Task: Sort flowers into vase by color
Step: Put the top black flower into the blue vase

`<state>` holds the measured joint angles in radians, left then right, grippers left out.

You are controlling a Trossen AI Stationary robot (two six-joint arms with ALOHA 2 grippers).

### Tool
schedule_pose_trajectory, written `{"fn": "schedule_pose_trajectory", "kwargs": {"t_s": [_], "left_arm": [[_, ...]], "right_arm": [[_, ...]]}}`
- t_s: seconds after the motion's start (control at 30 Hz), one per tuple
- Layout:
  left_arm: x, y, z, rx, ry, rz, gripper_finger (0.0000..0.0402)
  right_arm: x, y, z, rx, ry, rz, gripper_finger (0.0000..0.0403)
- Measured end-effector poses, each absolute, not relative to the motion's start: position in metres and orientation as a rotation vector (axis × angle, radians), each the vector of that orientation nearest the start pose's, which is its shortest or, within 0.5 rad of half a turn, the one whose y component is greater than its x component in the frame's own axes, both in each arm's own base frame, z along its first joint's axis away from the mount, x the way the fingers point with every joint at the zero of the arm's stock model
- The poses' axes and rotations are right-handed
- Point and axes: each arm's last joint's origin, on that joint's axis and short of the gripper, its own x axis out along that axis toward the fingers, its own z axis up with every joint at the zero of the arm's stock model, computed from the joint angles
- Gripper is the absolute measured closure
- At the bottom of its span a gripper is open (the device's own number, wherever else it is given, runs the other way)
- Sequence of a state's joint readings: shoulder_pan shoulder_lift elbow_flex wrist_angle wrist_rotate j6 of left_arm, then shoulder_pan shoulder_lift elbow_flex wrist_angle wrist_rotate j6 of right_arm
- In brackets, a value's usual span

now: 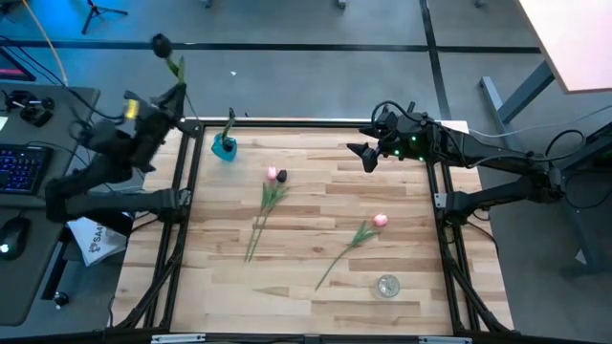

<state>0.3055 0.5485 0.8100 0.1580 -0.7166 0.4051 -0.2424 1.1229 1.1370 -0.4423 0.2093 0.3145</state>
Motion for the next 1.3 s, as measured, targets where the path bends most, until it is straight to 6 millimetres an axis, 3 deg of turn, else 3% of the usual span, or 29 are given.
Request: {"fn": "schedule_pose_trajectory", "kwargs": {"t_s": [0.2,0.33,0.57,0.77,0.93,1.1,1.3], "left_arm": [[0.091,0.07,0.35,0.203,-0.266,1.127,0.0401],[0.088,0.086,0.332,0.222,-0.199,1.197,0.0401],[0.081,0.118,0.311,0.127,-0.155,1.203,0.0401],[0.079,0.112,0.308,0.154,-0.193,1.14,0.0401],[0.081,0.115,0.299,0.027,-0.24,1.138,0.0401],[0.088,0.125,0.281,0.052,-0.127,1.179,0.0401],[0.092,0.13,0.274,0.117,-0.104,1.212,0.0401]], "right_arm": [[0.229,-0.063,0.365,0.313,0.356,-0.51,0.0082],[0.229,-0.063,0.365,0.341,0.35,-0.516,0.0082],[0.229,-0.063,0.365,0.354,0.346,-0.518,0.0082],[0.229,-0.063,0.365,0.356,0.348,-0.519,0.0082],[0.229,-0.063,0.365,0.356,0.347,-0.519,0.0082],[0.229,-0.063,0.365,0.357,0.347,-0.519,0.0082],[0.229,-0.063,0.365,0.38,0.341,-0.523,0.0082]]}}
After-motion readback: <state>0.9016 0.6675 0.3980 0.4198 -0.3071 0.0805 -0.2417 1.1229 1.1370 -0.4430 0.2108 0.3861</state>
